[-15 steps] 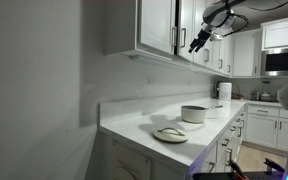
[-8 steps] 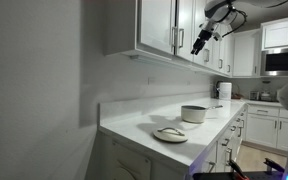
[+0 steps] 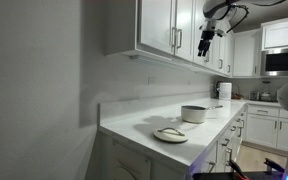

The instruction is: Close the top cupboard drawer, open the second bottom drawer from the left, and close the pot

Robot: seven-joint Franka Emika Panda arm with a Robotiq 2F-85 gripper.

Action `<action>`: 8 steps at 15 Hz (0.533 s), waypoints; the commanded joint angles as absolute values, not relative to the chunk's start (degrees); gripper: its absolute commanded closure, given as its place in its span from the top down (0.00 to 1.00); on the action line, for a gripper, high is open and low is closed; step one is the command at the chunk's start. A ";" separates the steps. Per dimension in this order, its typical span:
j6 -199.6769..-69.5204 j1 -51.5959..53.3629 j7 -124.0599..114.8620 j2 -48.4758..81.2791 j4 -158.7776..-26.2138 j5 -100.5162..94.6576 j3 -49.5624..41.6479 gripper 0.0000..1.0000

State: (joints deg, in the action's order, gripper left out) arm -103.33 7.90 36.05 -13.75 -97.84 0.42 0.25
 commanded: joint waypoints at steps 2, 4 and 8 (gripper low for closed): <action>-96.14 5.85 27.64 -13.76 -96.94 -6.03 1.62 1.00; -94.15 5.53 25.31 -14.25 -97.80 -6.82 1.32 1.00; -91.89 4.49 21.69 -15.27 -100.15 -6.33 0.66 1.00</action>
